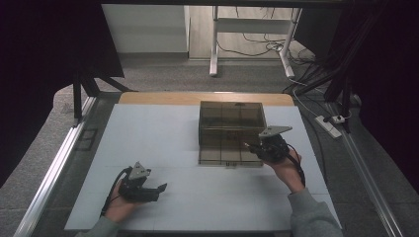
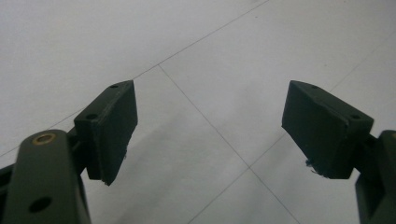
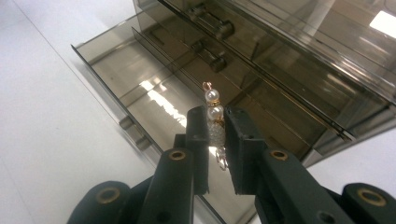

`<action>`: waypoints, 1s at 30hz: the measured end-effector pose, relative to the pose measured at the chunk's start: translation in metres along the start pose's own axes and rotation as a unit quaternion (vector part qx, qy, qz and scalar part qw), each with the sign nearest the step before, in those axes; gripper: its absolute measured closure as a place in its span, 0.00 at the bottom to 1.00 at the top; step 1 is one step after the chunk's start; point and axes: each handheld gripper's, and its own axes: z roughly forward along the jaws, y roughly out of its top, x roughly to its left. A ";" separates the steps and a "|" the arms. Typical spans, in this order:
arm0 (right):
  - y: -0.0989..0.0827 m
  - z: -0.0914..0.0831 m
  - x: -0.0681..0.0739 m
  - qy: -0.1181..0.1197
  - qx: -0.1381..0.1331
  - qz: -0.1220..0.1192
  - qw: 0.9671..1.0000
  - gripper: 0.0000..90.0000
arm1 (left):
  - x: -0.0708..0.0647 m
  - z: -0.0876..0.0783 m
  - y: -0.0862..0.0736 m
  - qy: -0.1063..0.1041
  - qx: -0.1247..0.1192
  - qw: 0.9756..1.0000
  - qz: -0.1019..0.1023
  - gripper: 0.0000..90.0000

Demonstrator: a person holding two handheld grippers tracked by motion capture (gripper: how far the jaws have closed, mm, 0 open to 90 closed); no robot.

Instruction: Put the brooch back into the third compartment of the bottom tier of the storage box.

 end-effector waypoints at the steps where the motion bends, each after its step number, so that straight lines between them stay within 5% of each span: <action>1: -0.001 0.000 -0.001 -0.001 0.001 0.001 1.000 0.88 | 0.000 0.000 0.000 0.000 0.000 1.000 0.000 0.21; 30: -0.009 -0.001 -0.006 -0.008 0.017 0.000 1.000 0.83 | 0.000 0.001 0.000 -0.001 0.002 1.000 0.002 0.21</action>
